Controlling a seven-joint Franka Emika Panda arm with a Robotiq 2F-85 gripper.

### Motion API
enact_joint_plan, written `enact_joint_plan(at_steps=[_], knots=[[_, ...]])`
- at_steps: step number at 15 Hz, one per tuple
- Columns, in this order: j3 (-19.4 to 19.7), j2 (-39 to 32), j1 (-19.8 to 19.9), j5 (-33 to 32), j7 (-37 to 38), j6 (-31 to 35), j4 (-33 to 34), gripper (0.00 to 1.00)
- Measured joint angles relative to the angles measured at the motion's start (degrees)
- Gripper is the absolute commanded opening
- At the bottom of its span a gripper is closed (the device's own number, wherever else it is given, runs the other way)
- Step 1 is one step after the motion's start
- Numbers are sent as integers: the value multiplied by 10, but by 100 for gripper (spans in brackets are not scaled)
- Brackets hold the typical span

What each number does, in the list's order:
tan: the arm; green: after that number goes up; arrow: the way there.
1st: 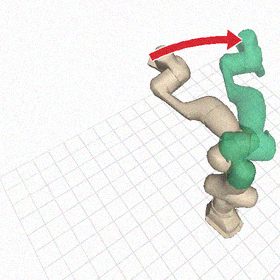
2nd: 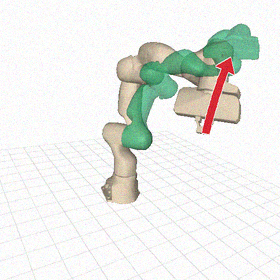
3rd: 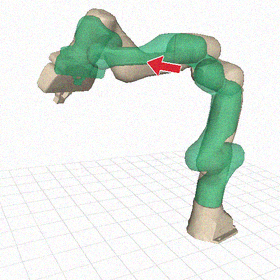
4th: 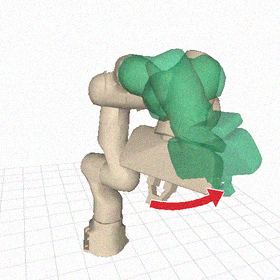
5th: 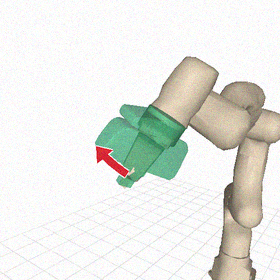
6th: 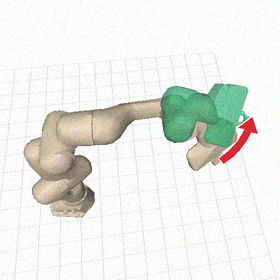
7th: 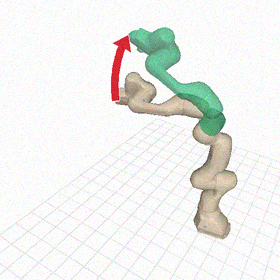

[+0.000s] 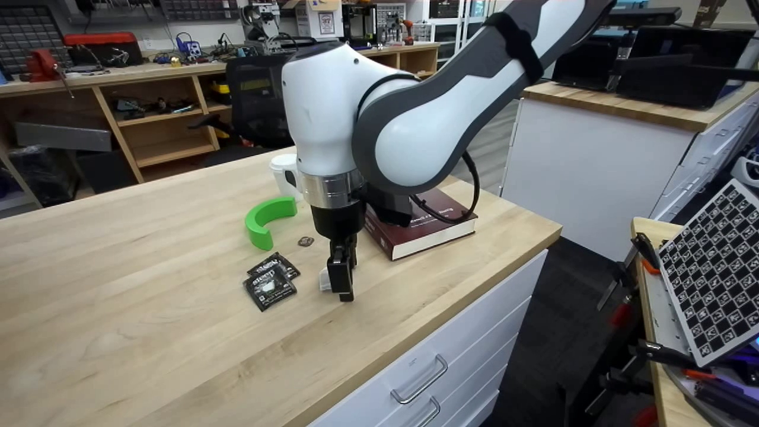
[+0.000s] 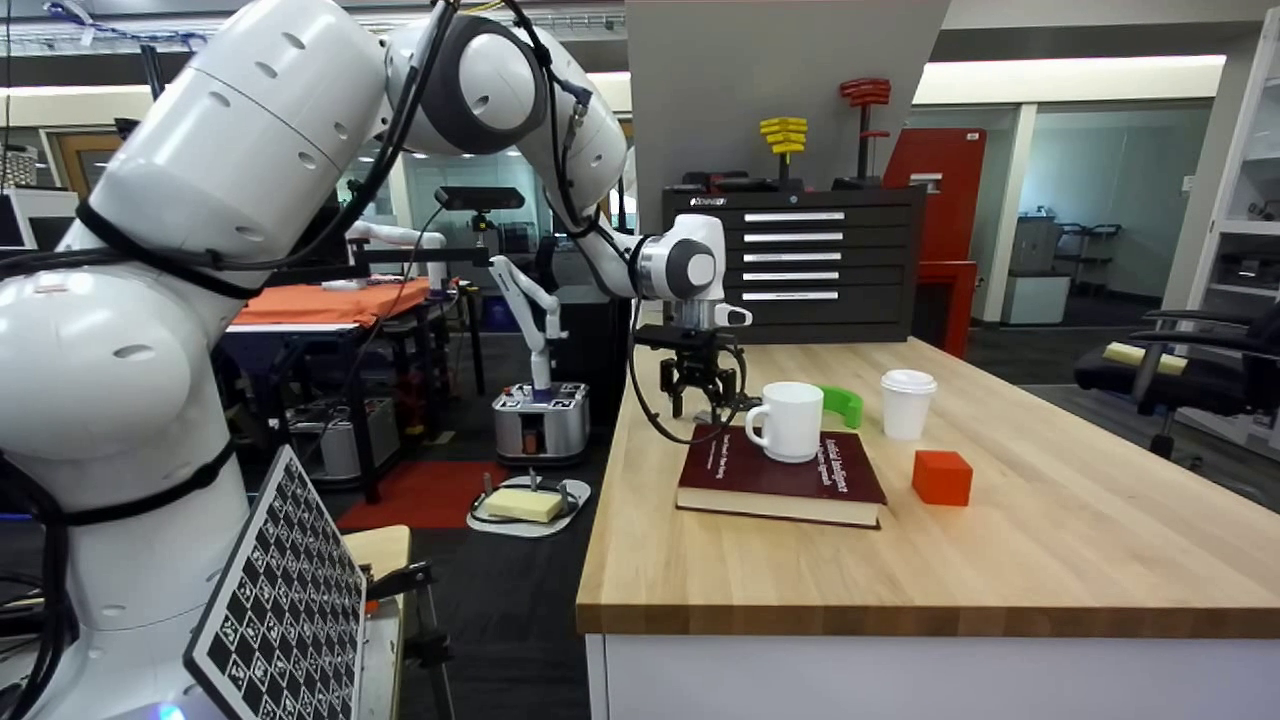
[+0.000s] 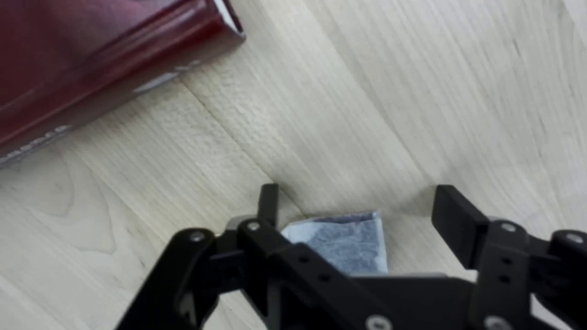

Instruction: Pick the teabag and put it in the cup

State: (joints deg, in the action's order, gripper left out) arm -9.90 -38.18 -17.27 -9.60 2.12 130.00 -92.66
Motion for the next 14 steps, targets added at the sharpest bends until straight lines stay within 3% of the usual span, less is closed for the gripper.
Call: enact_joint_plan(at_steps=[14], knots=[[-1,-9,0,5,0,20,5,100]])
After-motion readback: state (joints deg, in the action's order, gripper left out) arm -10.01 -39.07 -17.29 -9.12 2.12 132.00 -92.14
